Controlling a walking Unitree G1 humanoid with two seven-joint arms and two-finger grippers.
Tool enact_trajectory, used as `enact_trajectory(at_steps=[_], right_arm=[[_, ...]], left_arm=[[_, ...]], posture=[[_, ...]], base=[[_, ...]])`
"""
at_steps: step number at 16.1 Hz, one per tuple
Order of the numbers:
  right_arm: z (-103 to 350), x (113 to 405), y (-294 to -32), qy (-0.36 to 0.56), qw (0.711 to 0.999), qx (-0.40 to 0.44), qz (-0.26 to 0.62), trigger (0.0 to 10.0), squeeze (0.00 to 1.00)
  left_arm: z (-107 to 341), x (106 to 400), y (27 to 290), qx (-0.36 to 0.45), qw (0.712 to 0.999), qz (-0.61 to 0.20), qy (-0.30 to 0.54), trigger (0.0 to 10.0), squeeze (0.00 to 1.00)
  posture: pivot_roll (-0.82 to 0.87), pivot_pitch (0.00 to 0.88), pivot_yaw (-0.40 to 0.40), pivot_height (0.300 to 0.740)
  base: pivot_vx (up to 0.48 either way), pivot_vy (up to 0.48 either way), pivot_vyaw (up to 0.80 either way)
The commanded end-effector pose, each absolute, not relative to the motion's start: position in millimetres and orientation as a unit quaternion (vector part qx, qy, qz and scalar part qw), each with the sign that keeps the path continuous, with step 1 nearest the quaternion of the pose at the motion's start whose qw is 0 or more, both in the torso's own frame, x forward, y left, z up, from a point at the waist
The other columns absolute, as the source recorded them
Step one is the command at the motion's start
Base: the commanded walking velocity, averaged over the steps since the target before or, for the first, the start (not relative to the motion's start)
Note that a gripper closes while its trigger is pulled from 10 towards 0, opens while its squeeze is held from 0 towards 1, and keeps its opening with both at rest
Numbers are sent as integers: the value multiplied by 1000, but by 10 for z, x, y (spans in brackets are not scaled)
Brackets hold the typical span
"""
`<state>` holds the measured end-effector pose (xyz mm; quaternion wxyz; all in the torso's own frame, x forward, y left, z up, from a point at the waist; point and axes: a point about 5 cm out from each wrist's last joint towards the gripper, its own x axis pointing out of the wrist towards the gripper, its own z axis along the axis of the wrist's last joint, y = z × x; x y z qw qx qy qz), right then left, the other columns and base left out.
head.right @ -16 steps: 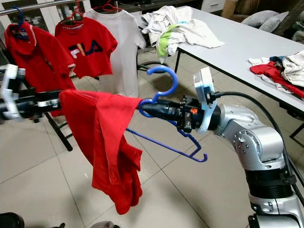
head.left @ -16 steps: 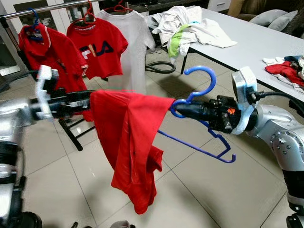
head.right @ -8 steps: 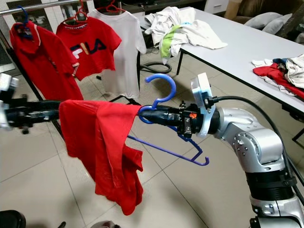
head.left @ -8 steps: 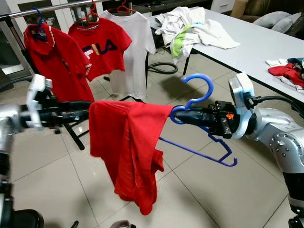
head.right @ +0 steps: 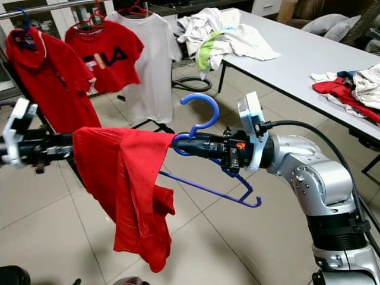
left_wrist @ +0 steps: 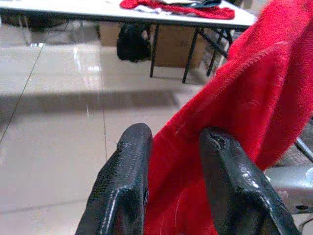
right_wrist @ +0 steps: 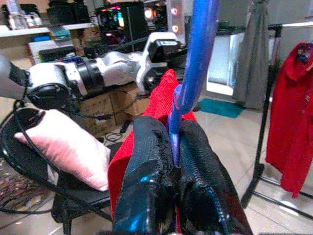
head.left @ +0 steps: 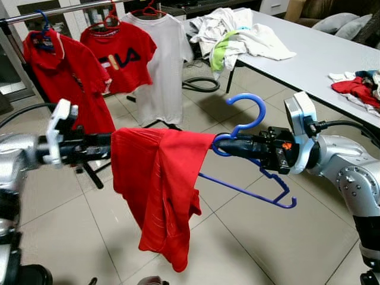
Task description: Hang hanger
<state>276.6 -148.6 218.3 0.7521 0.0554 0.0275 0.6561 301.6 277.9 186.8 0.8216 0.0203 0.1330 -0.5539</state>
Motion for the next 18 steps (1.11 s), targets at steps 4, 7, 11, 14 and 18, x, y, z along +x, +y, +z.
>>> enact_trajectory(at_steps=[4,7,11,14,18], right_arm=[[2181,2831,-1545,22,763,46,644,0,0],[2154,2819,-1517,28,757,46,651,0,0],[2171,2813,-1503,22,753,49,656,0,0],[2188,2804,-1514,19,752,51,657,0,0],[2207,2799,-1526,16,750,52,659,0,0]], left_arm=[[1870,2962,2711,-12,811,-567,143,10000,1000],[1821,2953,2629,-19,805,-576,144,10000,1000],[1806,3016,2568,4,819,-559,128,8275,0],[1814,3054,2606,14,834,-538,124,0,0],[1836,3057,2642,17,836,-536,121,0,0]], posture=[[14,0,19,740],[16,0,17,740],[14,0,18,740],[9,0,24,740],[7,0,30,740]], base=[[0,0,0],[0,0,0],[0,0,0],[0,0,0],[0,0,0]])
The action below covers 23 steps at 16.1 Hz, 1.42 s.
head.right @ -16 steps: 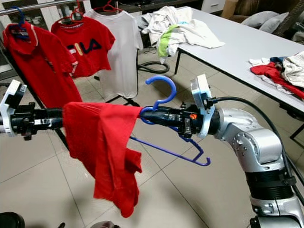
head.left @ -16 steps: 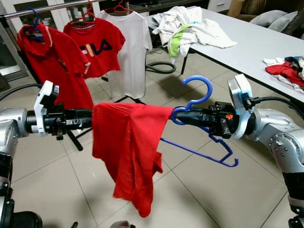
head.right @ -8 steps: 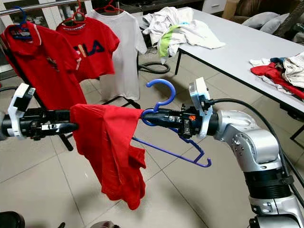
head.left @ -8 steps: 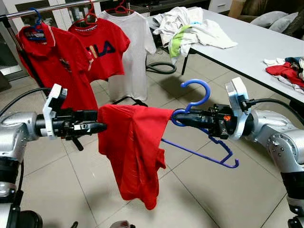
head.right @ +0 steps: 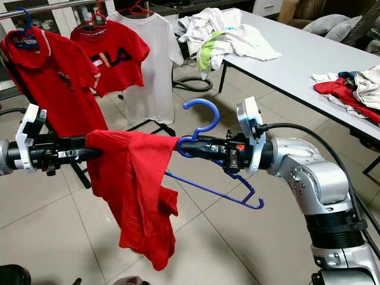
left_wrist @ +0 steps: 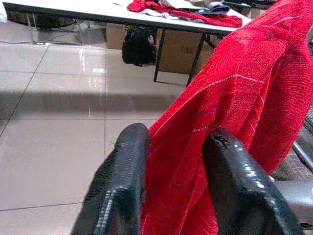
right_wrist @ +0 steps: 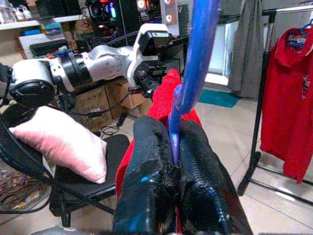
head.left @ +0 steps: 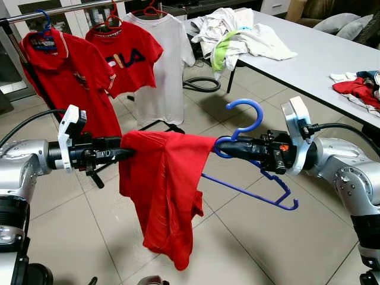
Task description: Hang hanger
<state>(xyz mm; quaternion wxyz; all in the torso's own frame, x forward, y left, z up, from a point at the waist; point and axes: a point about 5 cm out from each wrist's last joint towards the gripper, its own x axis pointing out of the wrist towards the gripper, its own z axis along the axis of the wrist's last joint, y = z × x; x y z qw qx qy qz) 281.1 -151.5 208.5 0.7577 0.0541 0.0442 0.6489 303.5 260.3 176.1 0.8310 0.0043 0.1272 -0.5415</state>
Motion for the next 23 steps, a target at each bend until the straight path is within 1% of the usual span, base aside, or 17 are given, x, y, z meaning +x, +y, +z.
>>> enact_trajectory(at_steps=[1,5,10,16,18,19,20,23], right_arm=[[2209,2801,-1527,16,750,52,659,0,0],[2212,2801,-1525,16,748,52,661,0,0],[2229,2807,-1526,12,748,53,661,0,0],[2246,2815,-1528,8,749,54,660,0,0],[2248,2817,-1538,7,750,53,659,0,0],[2248,2817,-1539,7,750,53,659,0,0],[2249,2817,-1541,7,750,54,659,0,0],[2250,2818,-1541,7,750,54,659,0,0]], left_arm=[[1839,3060,2644,15,836,-535,120,0,0],[1843,3053,2673,12,836,-535,119,0,0],[1864,3077,2806,26,860,-498,108,0,0],[1880,3093,2903,29,874,-475,95,0,0],[1884,3095,2988,35,887,-453,89,0,0],[1886,3095,2999,36,888,-450,88,0,0],[1894,3097,3056,41,897,-432,85,0,0],[1894,3102,3093,49,903,-419,82,0,0]], posture=[[7,0,30,740],[8,0,28,740],[9,0,28,740],[12,0,30,740],[12,0,31,740],[12,0,31,740],[12,0,31,740],[14,0,29,740]], base=[[0,0,0],[0,0,0],[0,0,0],[0,0,0],[0,0,0],[0,0,0],[0,0,0],[0,0,0]])
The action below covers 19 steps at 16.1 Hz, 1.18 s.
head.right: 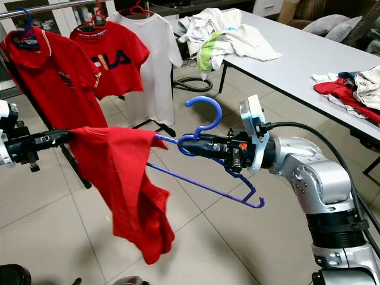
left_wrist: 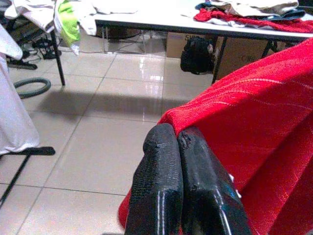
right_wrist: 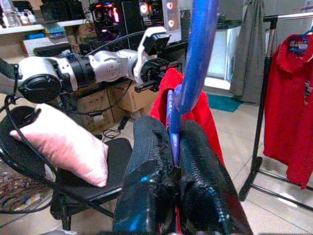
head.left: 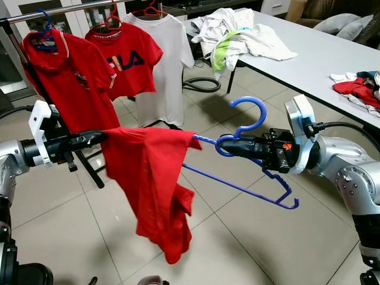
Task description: Hang hanger
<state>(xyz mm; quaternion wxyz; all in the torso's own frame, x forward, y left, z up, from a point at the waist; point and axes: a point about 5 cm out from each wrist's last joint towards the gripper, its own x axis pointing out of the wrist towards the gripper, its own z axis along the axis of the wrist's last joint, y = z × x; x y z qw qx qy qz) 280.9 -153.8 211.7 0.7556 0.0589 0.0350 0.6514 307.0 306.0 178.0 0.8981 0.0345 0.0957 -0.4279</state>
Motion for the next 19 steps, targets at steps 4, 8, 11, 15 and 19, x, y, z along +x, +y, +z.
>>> enact_trajectory(at_steps=[4,8,11,15,19], right_arm=[[2252,2821,-1521,4,748,58,662,0,0],[2253,2819,-1513,-4,749,69,658,0,0],[2271,2828,-1508,-15,752,80,654,0,0],[2266,2834,-1518,-12,756,66,651,0,0],[2302,2856,-1452,-4,751,16,660,0,0]], left_arm=[[1854,3128,2987,43,894,-439,76,10000,341],[1906,3157,3005,61,900,-428,60,10000,1000],[1936,3150,3044,68,901,-425,62,10000,0],[2350,3202,3049,45,899,-436,0,10000,47],[2568,3245,2402,52,799,-599,20,10000,1000]], posture=[[18,0,27,740],[21,0,32,740],[25,0,35,740],[30,0,27,740],[42,0,18,740]], base=[[0,0,0],[0,0,0],[0,0,0],[0,0,0],[0,0,0]])
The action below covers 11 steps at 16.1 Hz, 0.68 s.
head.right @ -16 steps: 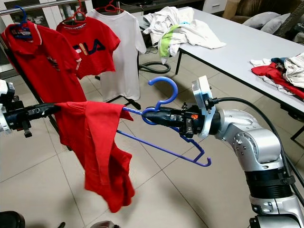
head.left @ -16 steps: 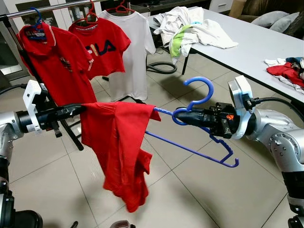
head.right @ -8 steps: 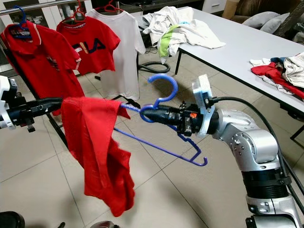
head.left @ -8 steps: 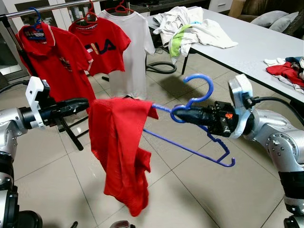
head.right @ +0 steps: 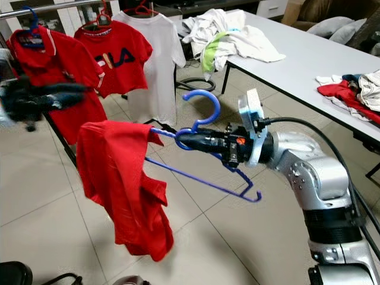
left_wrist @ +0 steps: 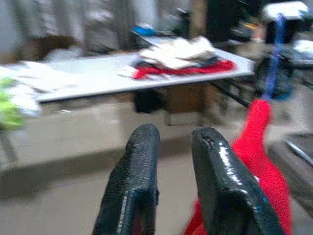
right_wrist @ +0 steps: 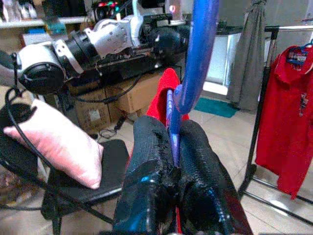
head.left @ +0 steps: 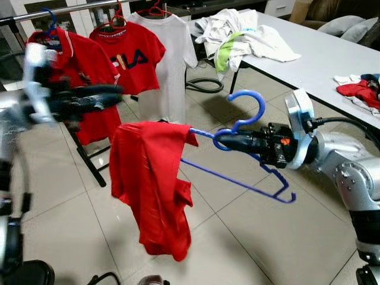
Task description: Hang hanger
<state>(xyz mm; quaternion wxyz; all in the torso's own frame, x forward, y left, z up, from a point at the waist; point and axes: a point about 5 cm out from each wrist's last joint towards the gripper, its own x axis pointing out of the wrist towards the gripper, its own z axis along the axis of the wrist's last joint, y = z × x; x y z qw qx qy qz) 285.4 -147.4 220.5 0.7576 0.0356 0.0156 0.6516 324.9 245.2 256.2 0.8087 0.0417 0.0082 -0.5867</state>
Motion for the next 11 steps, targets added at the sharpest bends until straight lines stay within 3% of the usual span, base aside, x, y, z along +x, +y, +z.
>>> enact_trajectory(at_steps=[1,3,6,7,8,9,11], right_arm=[[2304,2864,-1444,-3,752,8,659,0,0],[2291,2872,-1400,3,753,-36,657,0,0],[2316,2834,-1359,-3,748,-43,663,0,0],[2328,2820,-1362,-4,747,-45,664,0,0],[2335,2809,-1370,-5,746,-47,665,0,0],[2341,2798,-1378,-6,745,-49,666,0,0],[2351,2778,-1387,-6,742,-49,668,0,0]], left_arm=[[2545,3252,2316,55,786,-615,31,10000,1000],[2507,3273,1998,51,744,-663,61,10000,1000],[2463,3339,1810,61,723,-684,69,10000,1000],[2449,3323,1783,53,705,-701,90,10000,467],[2441,3299,1773,50,693,-711,111,10000,63],[2413,3301,1802,66,693,-706,129,10000,0],[2390,3305,1849,79,695,-700,144,10000,0]], posture=[[42,0,18,740],[37,0,24,740],[28,0,37,740],[24,0,42,740],[17,0,52,740],[15,0,56,740],[13,0,59,740]], base=[[0,0,0],[0,0,0],[0,0,0],[0,0,0],[0,0,0],[0,0,0],[0,0,0]])
